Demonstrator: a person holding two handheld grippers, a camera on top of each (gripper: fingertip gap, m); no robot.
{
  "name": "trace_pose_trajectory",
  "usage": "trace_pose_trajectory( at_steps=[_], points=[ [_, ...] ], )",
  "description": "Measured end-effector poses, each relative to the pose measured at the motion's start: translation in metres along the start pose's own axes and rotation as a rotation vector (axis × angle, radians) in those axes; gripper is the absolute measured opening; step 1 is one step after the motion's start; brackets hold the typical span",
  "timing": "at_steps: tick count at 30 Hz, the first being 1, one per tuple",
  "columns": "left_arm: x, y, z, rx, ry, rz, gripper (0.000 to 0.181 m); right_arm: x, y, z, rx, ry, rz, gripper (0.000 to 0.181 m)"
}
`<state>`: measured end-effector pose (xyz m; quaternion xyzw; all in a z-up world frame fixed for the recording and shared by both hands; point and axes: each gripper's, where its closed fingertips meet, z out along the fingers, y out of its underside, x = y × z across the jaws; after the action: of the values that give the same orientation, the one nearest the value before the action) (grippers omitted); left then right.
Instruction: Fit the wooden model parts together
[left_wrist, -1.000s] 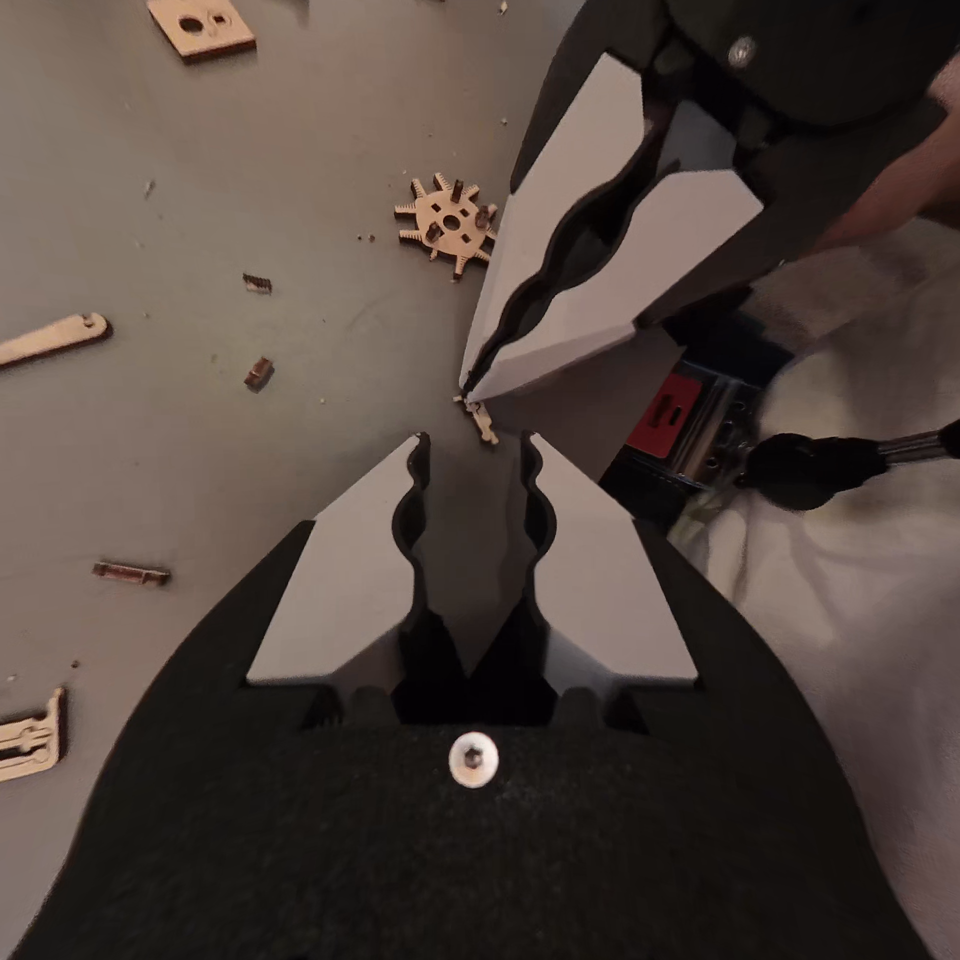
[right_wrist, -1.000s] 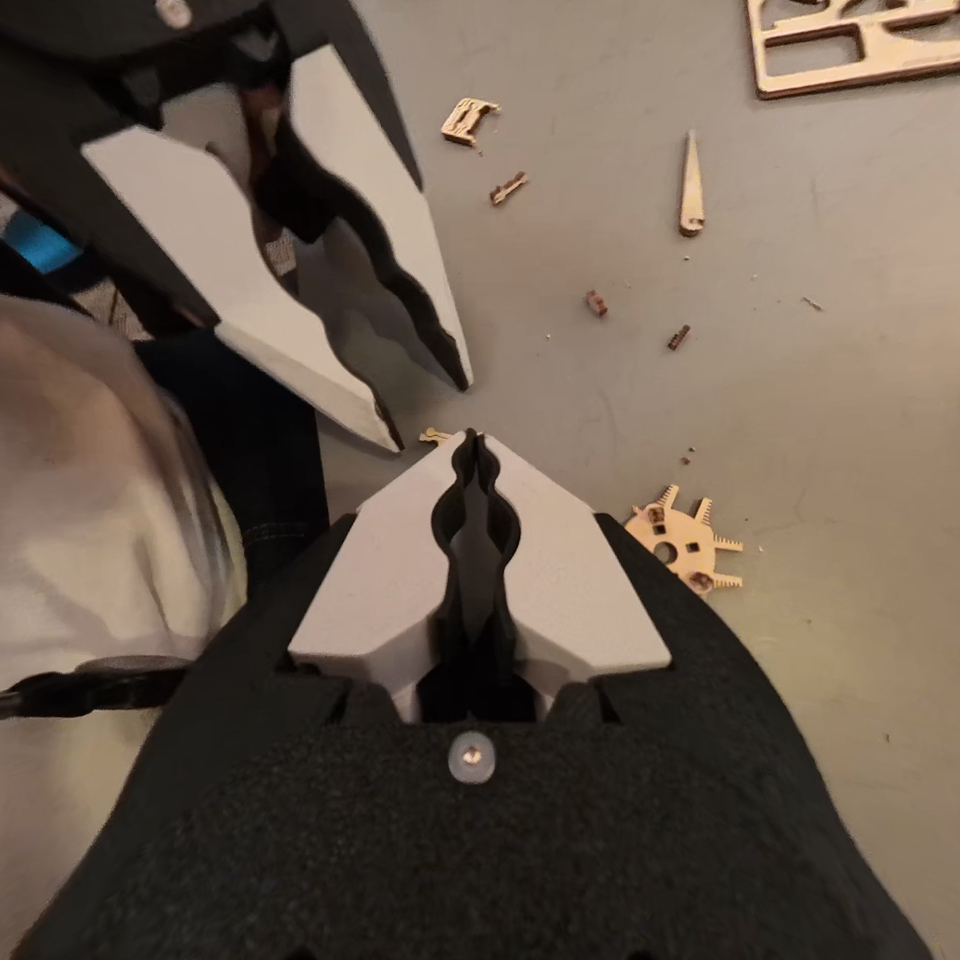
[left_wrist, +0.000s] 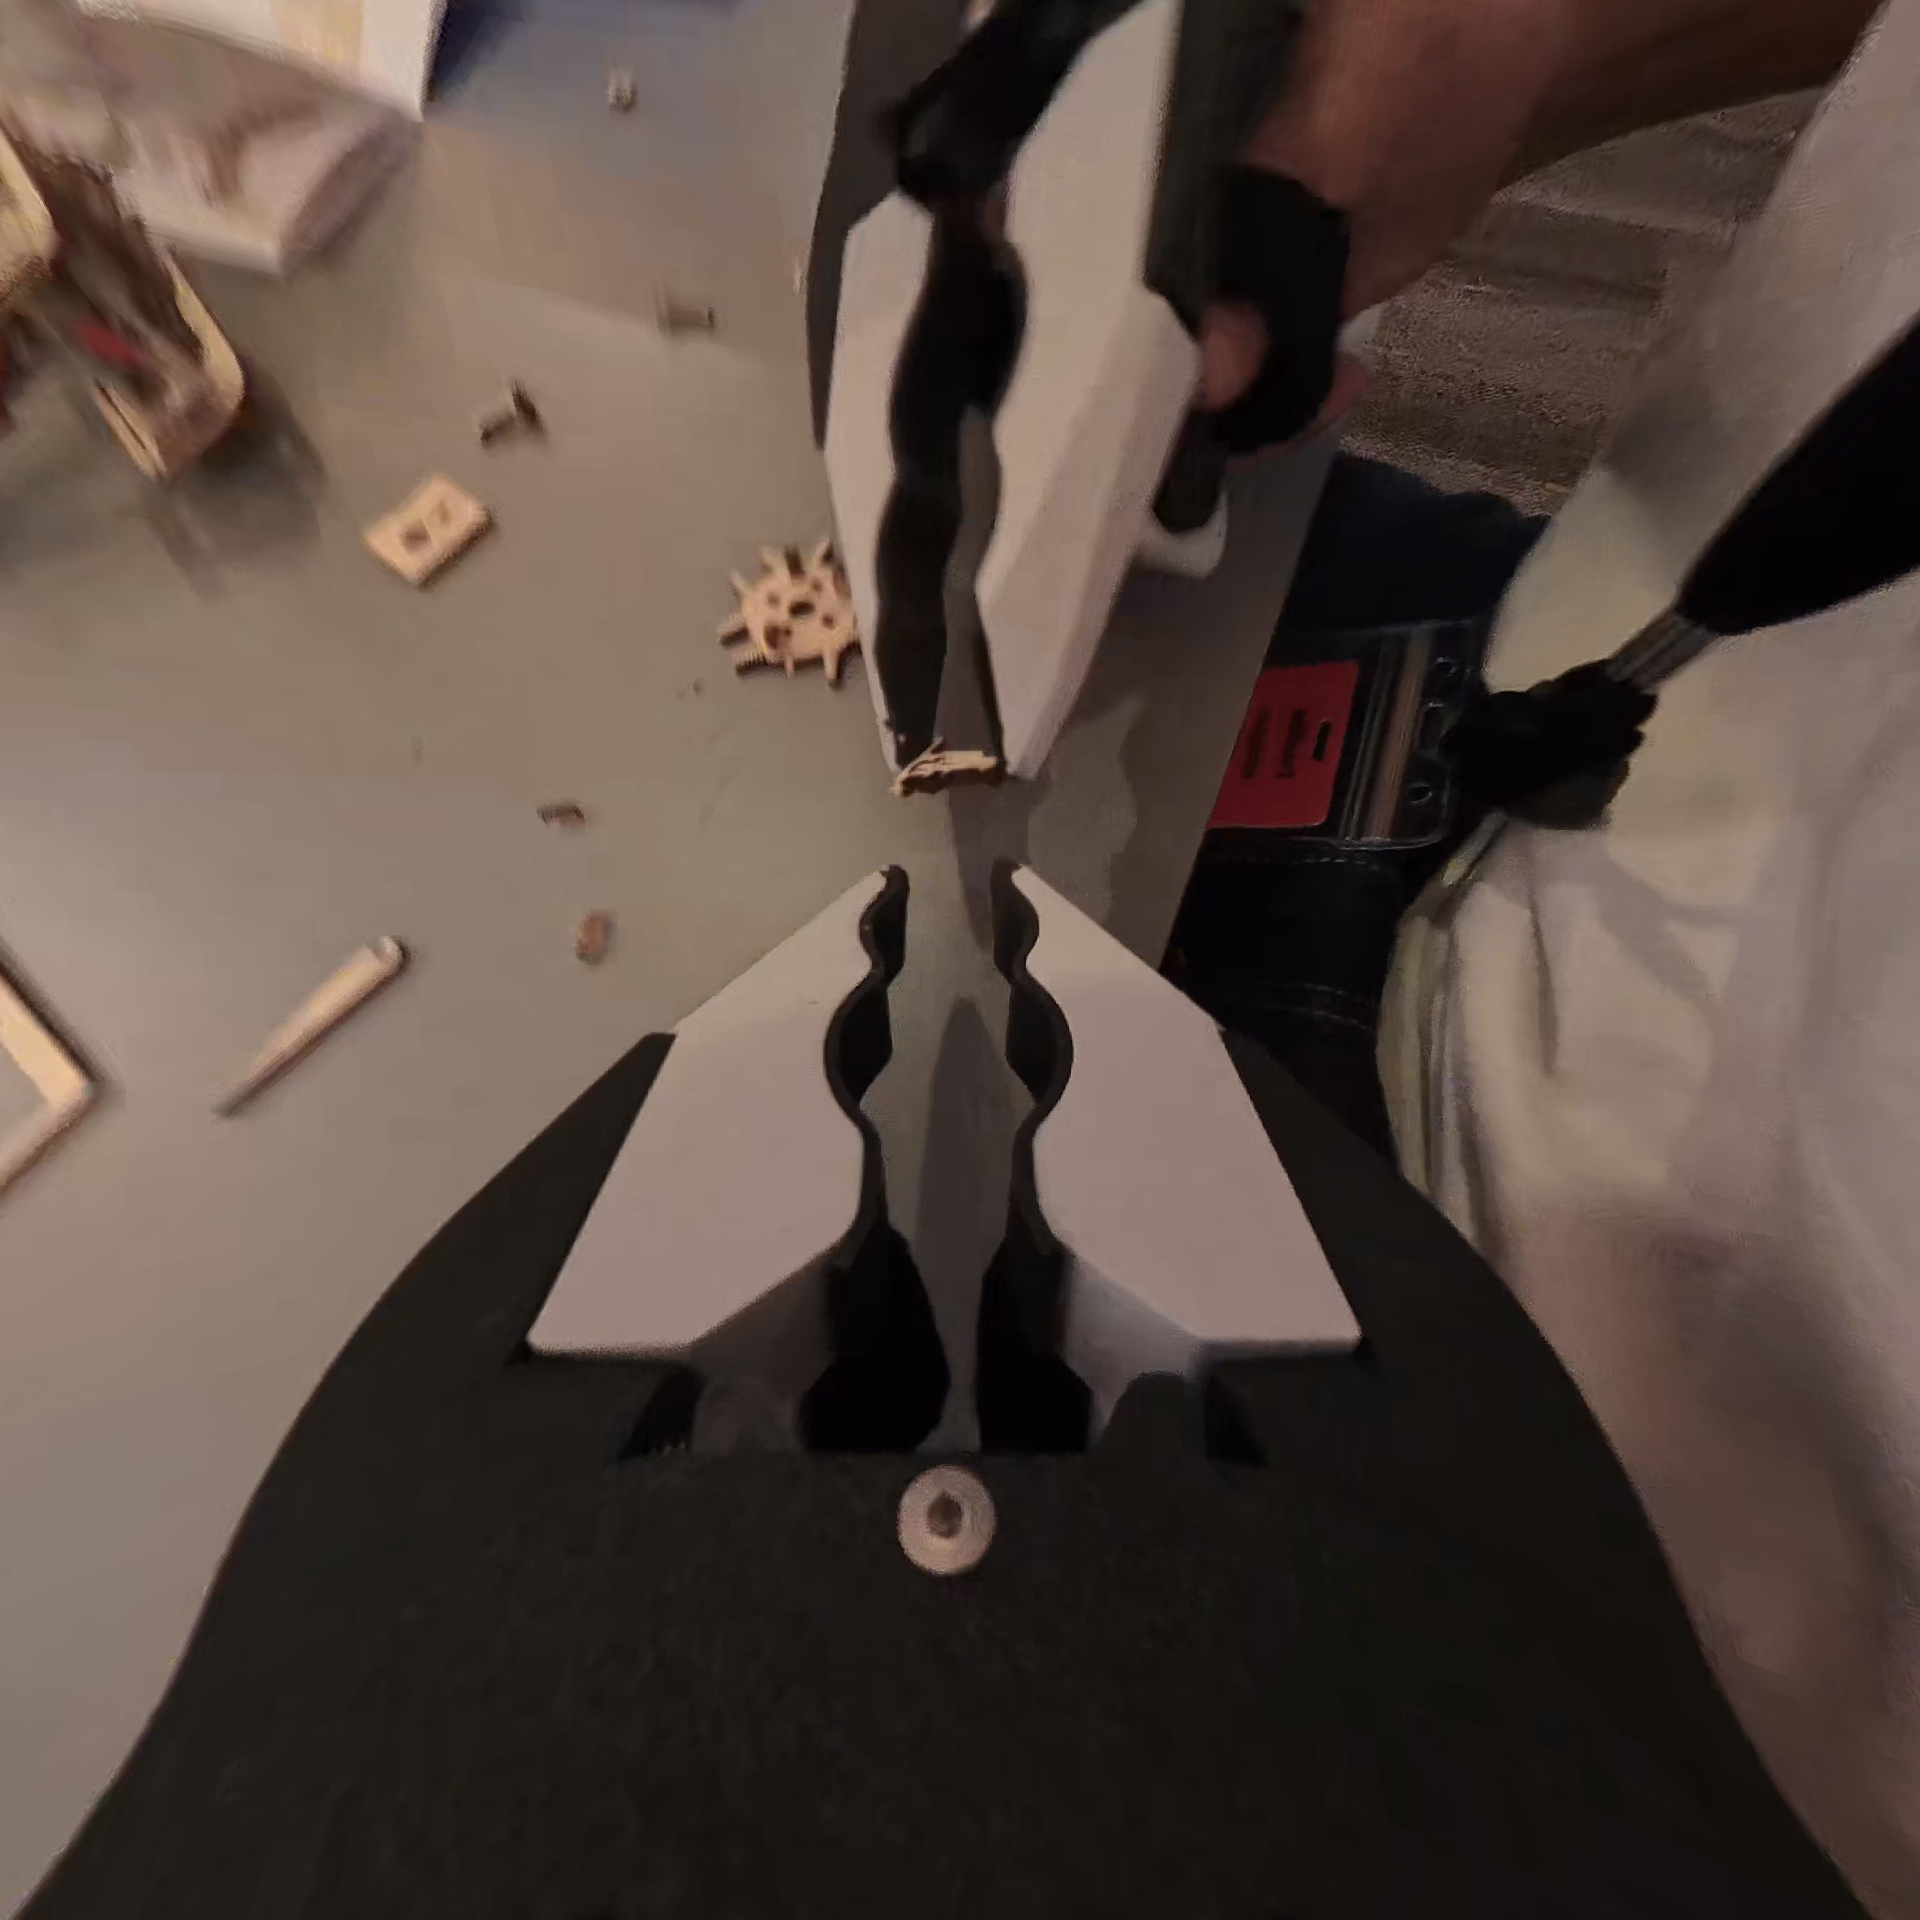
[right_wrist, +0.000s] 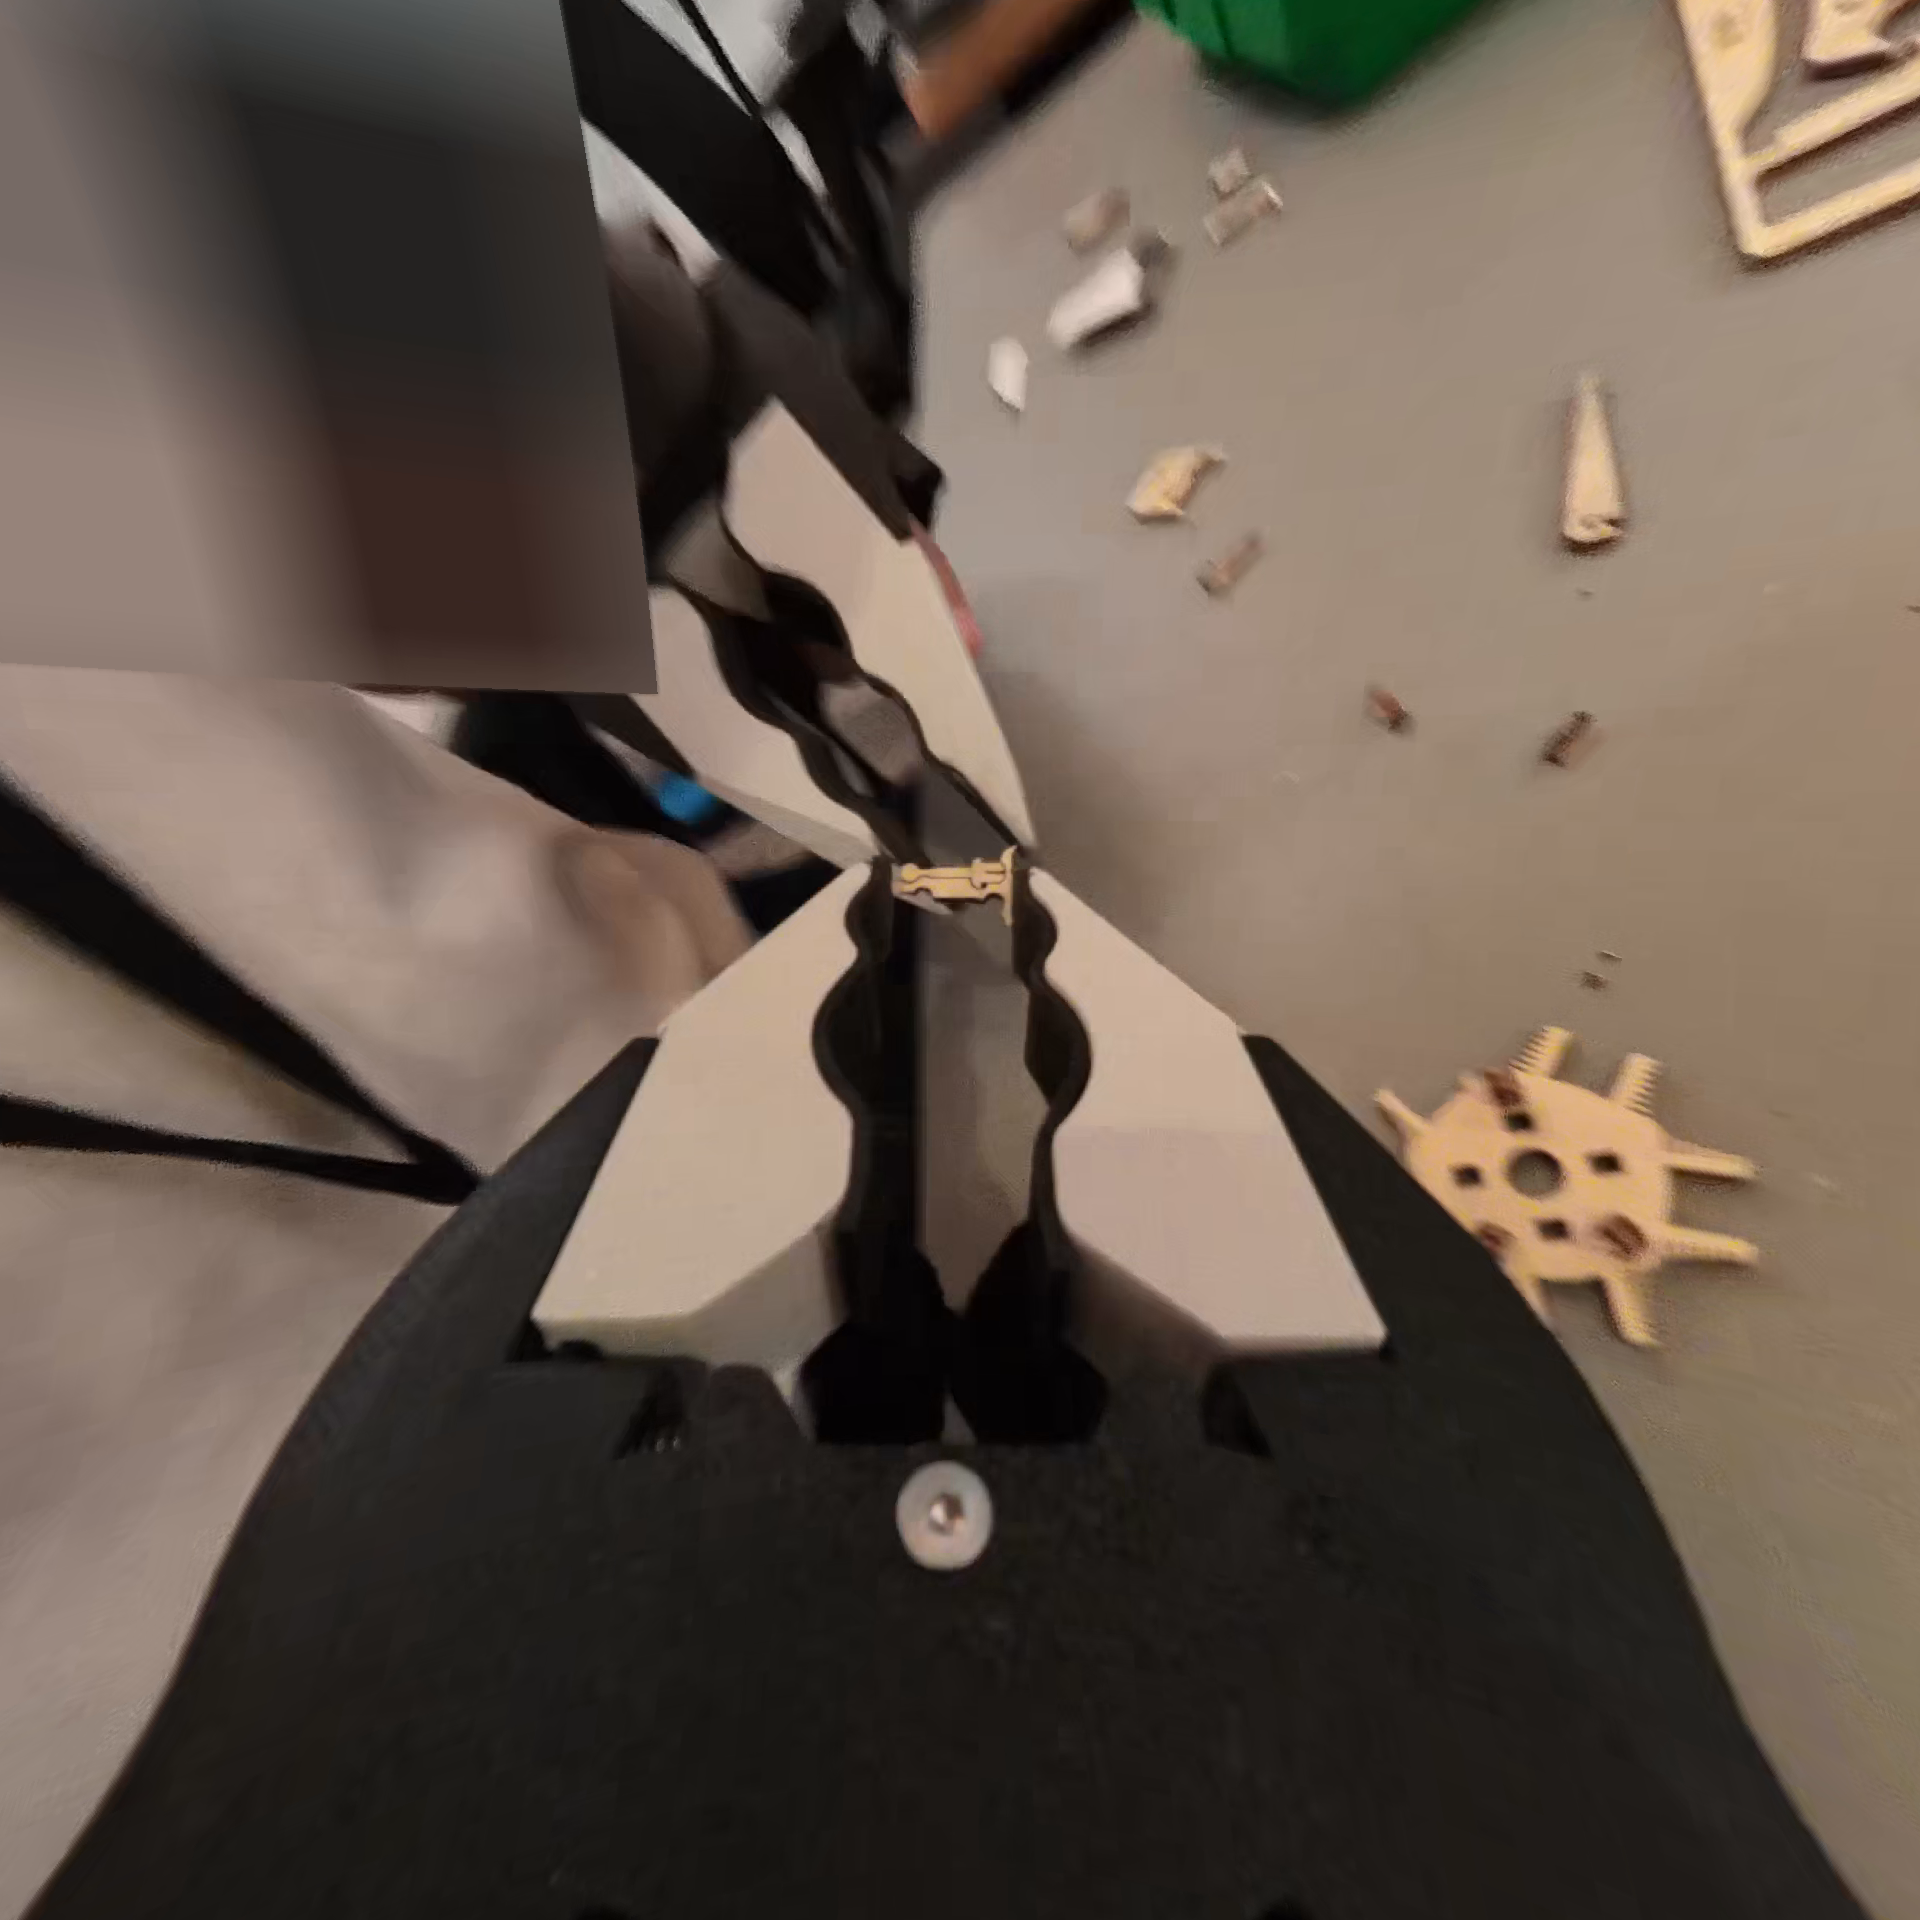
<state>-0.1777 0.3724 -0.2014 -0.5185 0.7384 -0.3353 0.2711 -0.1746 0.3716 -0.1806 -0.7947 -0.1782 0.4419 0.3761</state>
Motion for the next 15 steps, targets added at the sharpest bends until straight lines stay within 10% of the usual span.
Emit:
trace_pose_trajectory(
  at_steps=[5,15],
  points=[
    [0.004,-0.030,-0.021,0.133,-0.060,0.339,0.015,-0.024,-0.011,-0.012,0.072,-0.271,0.191,0.022],
    [0.017,-0.048,-0.026,0.229,0.025,0.454,0.017,-0.024,-0.005,-0.009,0.053,-0.306,0.285,0.021]
  ],
)
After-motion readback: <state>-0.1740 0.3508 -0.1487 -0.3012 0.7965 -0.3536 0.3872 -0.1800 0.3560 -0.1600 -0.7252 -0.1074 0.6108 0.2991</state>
